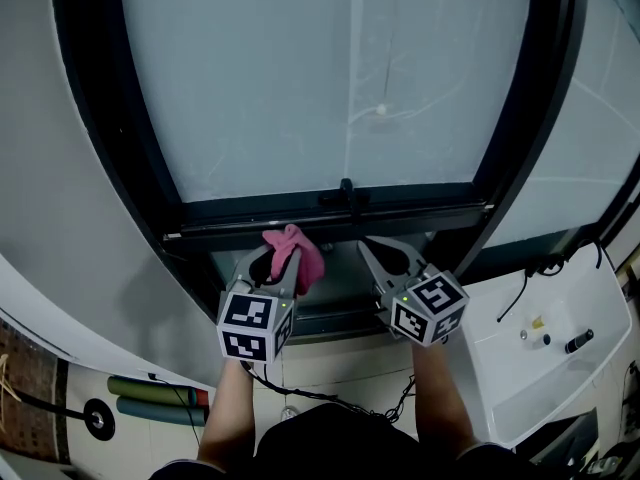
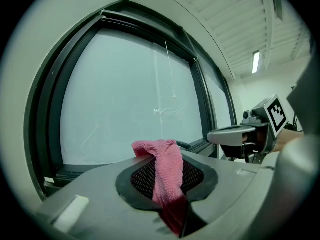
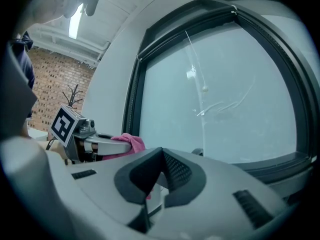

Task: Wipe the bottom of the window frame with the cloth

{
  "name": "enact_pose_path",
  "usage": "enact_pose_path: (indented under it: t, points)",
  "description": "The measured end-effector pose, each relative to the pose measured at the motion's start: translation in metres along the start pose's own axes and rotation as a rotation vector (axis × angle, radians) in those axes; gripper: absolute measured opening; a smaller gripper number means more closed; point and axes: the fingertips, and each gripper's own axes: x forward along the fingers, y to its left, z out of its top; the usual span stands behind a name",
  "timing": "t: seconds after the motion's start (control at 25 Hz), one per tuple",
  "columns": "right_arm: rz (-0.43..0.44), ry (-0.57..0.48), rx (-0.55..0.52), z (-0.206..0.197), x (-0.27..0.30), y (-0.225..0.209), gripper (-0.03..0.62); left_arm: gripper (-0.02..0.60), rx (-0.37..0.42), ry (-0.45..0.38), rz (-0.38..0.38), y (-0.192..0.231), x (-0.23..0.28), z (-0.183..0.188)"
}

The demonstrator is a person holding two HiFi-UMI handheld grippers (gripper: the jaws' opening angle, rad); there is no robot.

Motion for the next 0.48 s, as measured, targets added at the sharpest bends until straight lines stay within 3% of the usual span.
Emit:
enact_pose_path:
  t: [0.48]
  points:
    - [0.013,-0.001,-0.008,0.0064,-0.0028,0.0060,0.000,0.084,0.044,-0.013,0.007,-0.0030,-0.0063,0.0101]
